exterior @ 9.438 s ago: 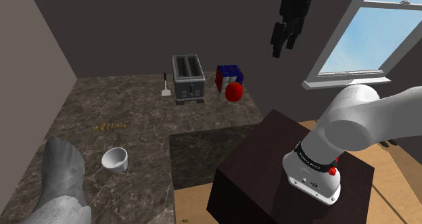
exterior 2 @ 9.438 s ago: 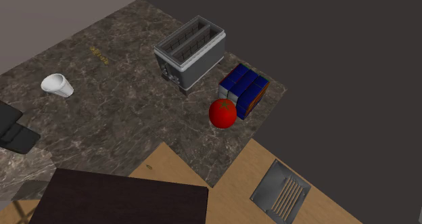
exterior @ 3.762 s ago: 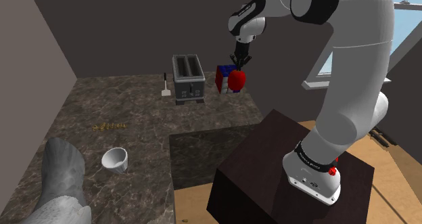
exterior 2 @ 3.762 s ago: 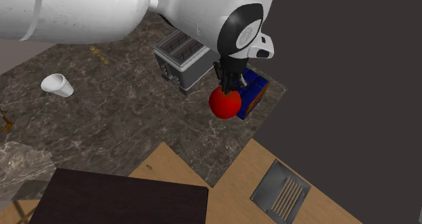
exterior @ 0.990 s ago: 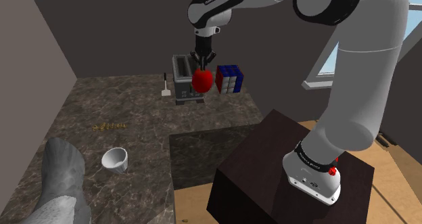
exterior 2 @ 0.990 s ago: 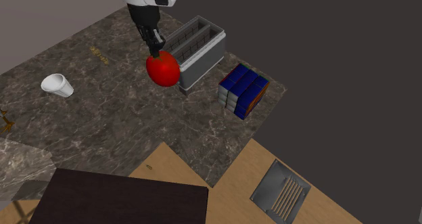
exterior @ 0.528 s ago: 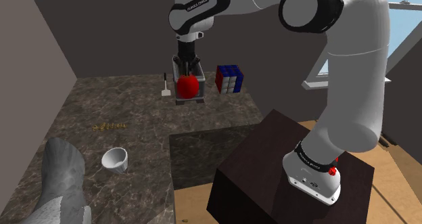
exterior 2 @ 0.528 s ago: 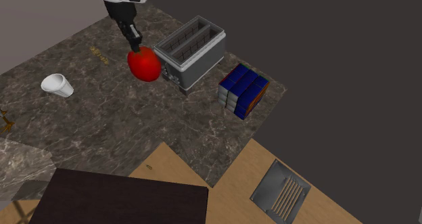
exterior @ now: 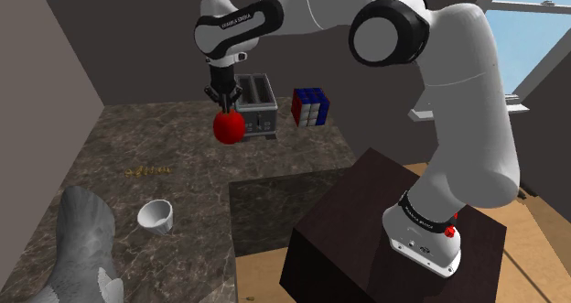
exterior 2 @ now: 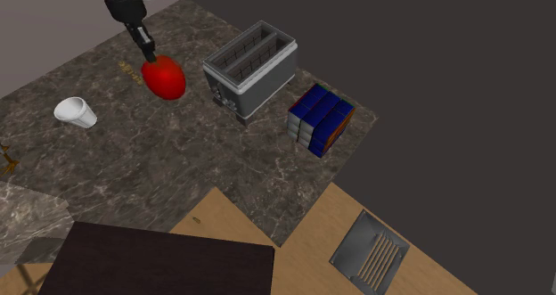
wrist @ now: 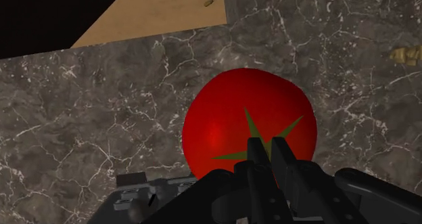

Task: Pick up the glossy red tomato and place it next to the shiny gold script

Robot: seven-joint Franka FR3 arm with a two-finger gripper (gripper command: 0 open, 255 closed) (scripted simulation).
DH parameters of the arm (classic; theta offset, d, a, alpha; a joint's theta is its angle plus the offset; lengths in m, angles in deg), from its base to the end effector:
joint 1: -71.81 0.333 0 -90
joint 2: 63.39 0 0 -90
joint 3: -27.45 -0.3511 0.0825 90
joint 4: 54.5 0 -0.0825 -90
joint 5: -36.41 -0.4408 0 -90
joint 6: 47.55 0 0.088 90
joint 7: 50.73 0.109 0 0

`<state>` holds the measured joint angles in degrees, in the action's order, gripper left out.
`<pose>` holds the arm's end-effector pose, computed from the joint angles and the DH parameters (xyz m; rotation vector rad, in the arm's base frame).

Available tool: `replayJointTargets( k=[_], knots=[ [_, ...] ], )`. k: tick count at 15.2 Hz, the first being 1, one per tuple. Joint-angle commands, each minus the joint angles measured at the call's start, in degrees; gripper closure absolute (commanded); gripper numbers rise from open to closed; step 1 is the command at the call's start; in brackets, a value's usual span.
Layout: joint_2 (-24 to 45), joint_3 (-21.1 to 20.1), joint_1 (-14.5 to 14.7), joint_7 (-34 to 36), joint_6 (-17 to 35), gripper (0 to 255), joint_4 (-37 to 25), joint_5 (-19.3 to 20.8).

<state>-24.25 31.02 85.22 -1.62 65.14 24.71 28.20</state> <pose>0.7748 0.1539 0.3004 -2.8977 1.1158 0.1997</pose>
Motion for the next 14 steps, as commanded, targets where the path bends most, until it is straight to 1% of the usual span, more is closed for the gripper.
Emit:
replayJointTargets(
  k=[1, 4, 6, 8, 9, 14],
  knots=[
    [2.4, -0.5, 1.4, 2.1, -1.0, 255, -3.6, 0.1],
    [7.6, -1.1, 3.4, 5.1, -3.4, 255, -11.5, 0.2],
    [11.8, -1.4, 4.6, 7.1, -5.7, 255, -18.3, 0.4],
    [17.2, -1.8, 5.8, 9.1, -9.0, 255, -27.1, 0.5],
    [22.0, -2.0, 6.5, 10.5, -12.2, 255, -35.2, 0.7],
    [23.1, -2.0, 6.6, 10.2, -9.3, 255, -33.5, 0.6]
  ],
)
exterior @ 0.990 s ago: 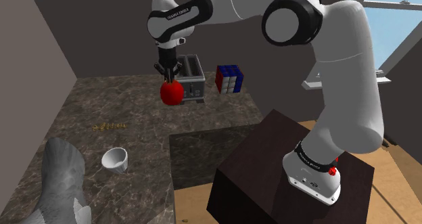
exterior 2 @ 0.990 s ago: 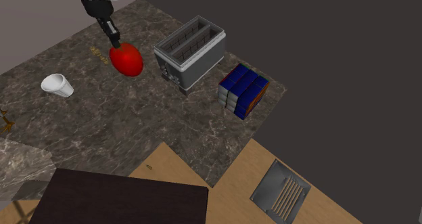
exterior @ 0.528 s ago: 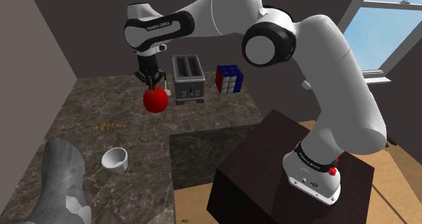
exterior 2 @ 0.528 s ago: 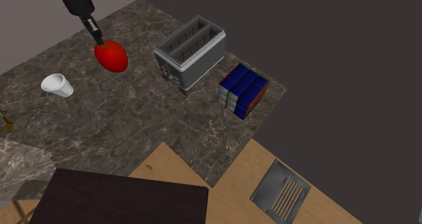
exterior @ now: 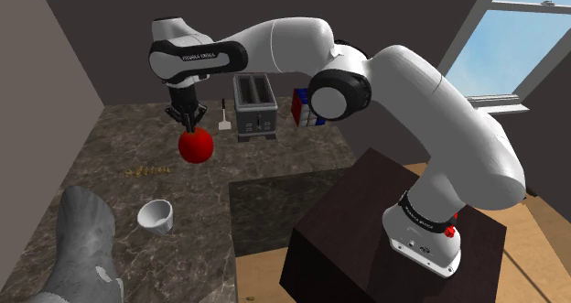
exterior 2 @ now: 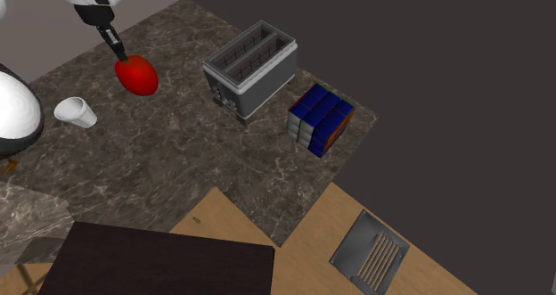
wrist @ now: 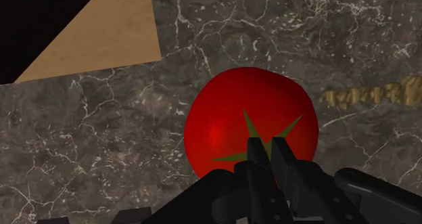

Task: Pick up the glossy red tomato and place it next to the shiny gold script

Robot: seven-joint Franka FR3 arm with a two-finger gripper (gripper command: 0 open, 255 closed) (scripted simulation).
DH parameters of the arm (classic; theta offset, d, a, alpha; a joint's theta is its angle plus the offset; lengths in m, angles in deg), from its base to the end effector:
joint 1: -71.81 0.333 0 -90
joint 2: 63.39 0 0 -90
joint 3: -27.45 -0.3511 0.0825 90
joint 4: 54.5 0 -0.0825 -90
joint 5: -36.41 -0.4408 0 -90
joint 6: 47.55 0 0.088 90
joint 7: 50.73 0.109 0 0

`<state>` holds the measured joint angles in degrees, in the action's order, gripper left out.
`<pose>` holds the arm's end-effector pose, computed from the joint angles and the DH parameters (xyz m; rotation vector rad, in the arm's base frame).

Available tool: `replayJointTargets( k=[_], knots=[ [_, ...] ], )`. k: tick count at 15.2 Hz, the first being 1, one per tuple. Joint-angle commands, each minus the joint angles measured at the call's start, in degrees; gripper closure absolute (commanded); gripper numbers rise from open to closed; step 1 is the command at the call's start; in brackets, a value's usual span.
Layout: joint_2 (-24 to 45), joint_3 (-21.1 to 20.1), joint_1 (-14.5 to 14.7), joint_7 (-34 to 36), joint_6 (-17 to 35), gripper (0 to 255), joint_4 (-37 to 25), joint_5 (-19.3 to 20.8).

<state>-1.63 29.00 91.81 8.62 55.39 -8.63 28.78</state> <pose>0.8204 0.2970 0.2563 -2.8978 1.1168 0.2007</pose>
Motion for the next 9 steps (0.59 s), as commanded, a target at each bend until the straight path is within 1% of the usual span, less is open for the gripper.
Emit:
replayJointTargets(
  k=[1, 9],
  knots=[
    [0.8, 0.0, 0.0, -0.1, 1.0, 255, 0.2, 0.0],
    [4.0, -0.1, 0.0, -0.5, 4.6, 255, 0.5, -0.1]
  ],
)
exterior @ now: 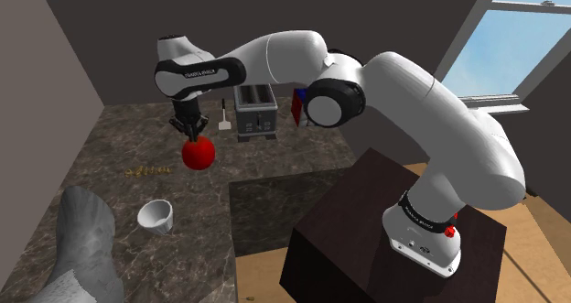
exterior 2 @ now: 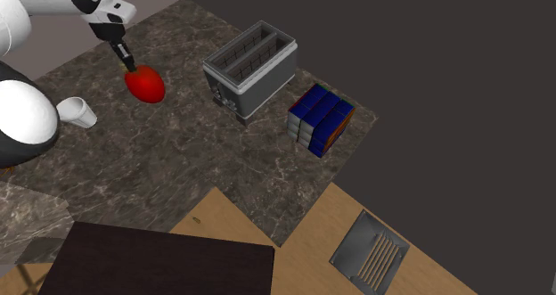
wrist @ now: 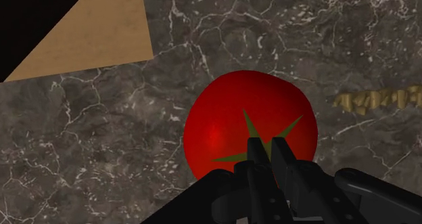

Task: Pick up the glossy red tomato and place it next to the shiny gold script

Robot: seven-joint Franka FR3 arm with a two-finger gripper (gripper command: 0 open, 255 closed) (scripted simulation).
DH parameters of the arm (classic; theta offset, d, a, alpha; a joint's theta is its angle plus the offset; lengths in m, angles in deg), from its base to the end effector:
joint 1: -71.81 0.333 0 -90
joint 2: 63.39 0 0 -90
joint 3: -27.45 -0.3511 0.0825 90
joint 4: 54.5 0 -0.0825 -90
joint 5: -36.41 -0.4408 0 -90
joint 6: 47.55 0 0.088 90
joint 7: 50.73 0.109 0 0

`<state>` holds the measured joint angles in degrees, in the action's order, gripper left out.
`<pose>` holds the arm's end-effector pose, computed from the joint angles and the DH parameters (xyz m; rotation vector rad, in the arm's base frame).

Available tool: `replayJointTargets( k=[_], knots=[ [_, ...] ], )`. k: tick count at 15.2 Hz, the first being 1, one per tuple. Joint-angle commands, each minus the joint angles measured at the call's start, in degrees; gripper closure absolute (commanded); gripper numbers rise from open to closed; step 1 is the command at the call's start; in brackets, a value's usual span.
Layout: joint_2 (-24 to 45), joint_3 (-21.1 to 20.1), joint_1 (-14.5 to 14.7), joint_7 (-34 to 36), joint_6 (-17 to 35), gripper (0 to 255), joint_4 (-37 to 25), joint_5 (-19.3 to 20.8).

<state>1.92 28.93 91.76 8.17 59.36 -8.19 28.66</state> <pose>0.8210 0.2960 0.2037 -2.8975 1.1176 0.2005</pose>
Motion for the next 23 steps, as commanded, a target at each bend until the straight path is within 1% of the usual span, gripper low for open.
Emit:
replayJointTargets(
  k=[1, 4, 12, 13, 18, 22, 23],
  knots=[
    [0.9, 0.0, 0.0, -0.1, 1.0, 255, 0.0, 0.0],
    [2.3, -0.1, 0.0, -0.2, 1.8, 255, -0.5, -0.1],
    [2.4, -0.1, 0.0, -0.1, 1.8, 255, -0.6, -0.1],
    [2.4, -0.1, 0.0, -0.1, 1.8, 0, -0.6, -0.1],
    [2.4, -0.1, 0.0, -0.1, 1.8, 0, -0.6, -0.1],
    [0.3, 0.0, -0.4, 0.1, -3.8, 0, -4.2, 0.1],
    [0.3, 0.0, -0.4, 0.1, -3.8, 0, -4.2, 0.1]
  ],
)
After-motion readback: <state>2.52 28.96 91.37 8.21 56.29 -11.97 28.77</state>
